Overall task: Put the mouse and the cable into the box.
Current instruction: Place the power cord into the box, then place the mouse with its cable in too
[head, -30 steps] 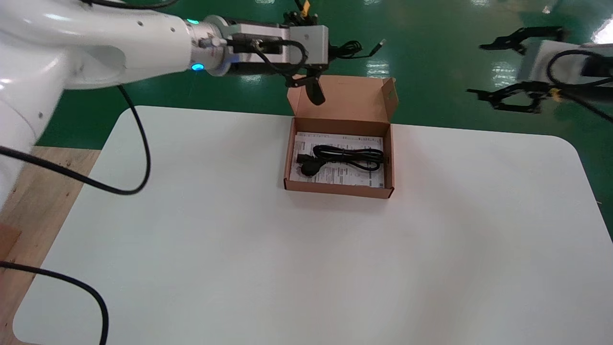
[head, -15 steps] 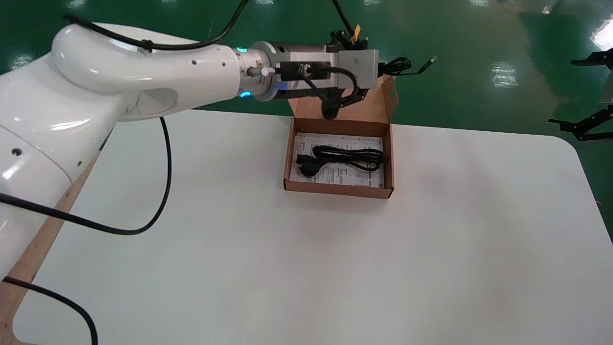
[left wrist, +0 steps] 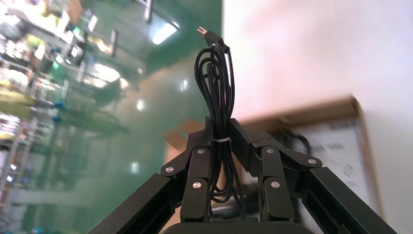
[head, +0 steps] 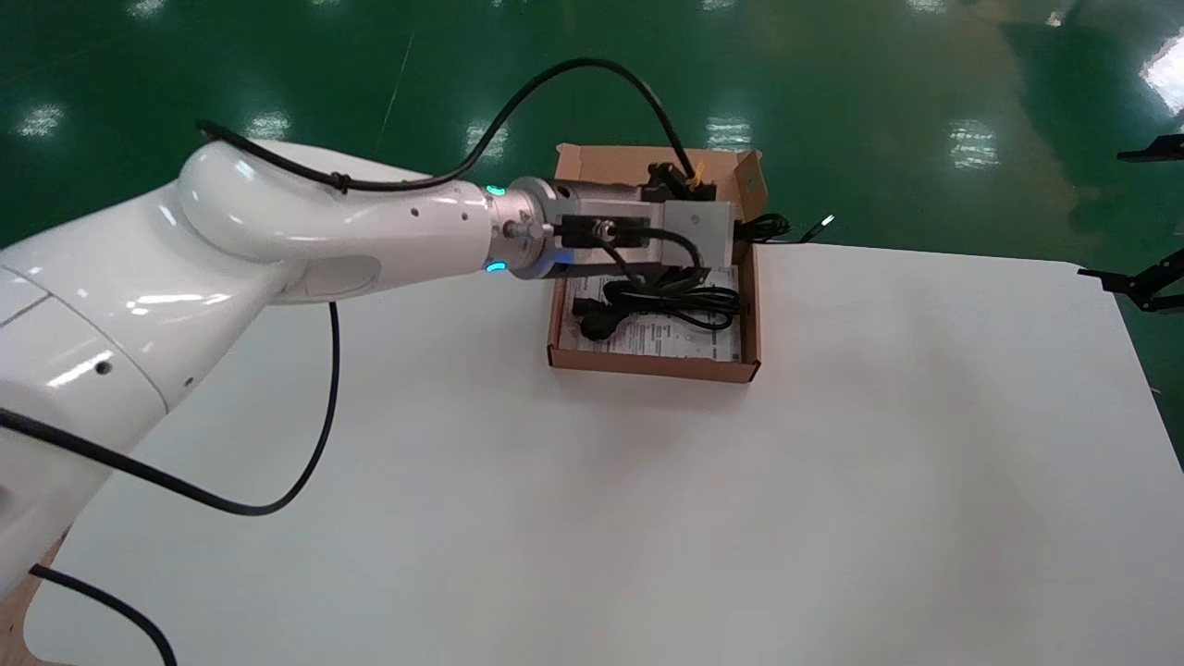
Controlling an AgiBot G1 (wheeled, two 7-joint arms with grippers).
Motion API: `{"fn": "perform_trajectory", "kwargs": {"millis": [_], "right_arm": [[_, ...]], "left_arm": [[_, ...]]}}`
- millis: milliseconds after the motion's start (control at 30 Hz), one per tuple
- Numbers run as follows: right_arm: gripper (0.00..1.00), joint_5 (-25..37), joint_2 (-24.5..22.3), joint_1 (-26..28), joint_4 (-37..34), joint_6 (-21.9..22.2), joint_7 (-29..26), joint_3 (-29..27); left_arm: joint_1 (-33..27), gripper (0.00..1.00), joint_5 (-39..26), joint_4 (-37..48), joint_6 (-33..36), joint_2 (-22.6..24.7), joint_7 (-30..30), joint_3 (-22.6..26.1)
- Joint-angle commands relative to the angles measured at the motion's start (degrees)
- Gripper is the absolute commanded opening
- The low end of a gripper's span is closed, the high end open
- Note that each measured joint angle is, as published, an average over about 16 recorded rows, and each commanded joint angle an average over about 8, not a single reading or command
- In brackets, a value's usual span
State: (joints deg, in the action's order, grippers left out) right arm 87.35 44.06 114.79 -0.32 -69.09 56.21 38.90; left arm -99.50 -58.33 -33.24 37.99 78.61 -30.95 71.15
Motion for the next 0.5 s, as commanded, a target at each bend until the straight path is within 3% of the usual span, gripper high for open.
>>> {"fn": "perform_trajectory", "kwargs": {"millis": [33,500], "right_arm": [[1.00,0.27,-0.10,-0.23,-0.20,-0.44,-0.10,0.19],[1.00,1.58,0.89,-0.75,-0.40,0.48,-0.75,1.12]], "left_arm": [[1.06,0.00,0.68,0.35,-0.73,-0.03,0.14,1.56],[3.53,0.00,3.56,6.06,-0.96,-0.43,3.67,6.18]]}}
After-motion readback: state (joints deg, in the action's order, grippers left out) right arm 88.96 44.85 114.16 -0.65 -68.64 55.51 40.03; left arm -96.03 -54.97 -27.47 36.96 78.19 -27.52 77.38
